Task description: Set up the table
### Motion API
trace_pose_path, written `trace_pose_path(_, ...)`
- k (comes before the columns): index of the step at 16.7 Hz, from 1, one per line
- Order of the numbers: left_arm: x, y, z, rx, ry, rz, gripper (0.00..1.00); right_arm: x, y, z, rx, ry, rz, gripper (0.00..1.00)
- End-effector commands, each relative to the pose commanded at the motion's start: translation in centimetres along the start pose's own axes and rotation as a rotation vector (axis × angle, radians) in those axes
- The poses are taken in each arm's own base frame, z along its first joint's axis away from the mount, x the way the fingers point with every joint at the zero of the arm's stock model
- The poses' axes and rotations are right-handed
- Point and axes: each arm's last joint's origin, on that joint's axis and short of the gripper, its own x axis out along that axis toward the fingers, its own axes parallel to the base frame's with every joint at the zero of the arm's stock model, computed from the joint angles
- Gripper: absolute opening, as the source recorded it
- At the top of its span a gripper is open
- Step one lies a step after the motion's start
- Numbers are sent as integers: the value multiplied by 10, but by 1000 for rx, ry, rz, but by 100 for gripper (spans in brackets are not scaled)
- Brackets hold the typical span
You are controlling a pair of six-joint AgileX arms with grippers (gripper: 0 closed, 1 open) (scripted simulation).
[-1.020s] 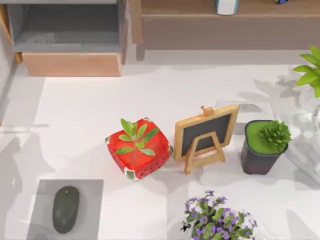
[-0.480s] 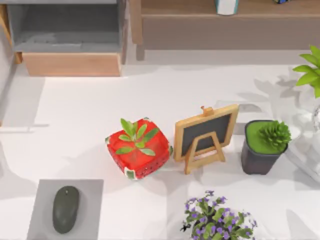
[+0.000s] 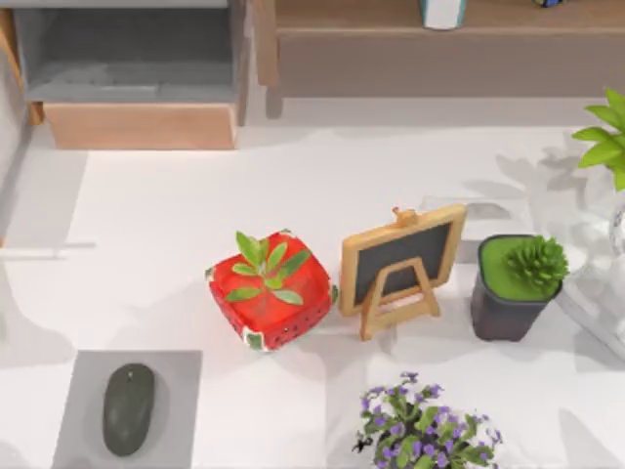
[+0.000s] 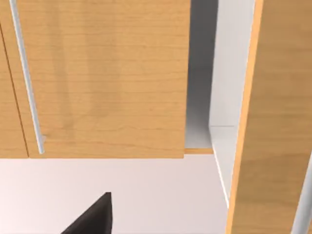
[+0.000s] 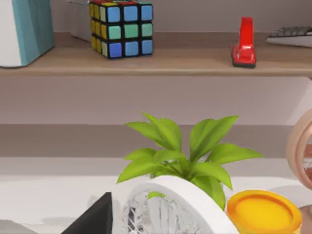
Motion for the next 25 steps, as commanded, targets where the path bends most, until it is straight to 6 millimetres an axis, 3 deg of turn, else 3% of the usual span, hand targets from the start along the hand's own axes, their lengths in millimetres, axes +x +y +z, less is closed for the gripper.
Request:
trace_pose_path(5, 6, 0, 0, 0, 0, 0, 100, 0, 0, 0, 0, 0, 0, 100)
trace_pose_path(18, 6, 0, 0, 0, 0, 0, 2, 0, 0, 0, 0, 0, 0, 100)
trace_pose_path(25, 6, 0, 0, 0, 0, 0, 0, 0, 0, 0, 0, 0, 0, 100)
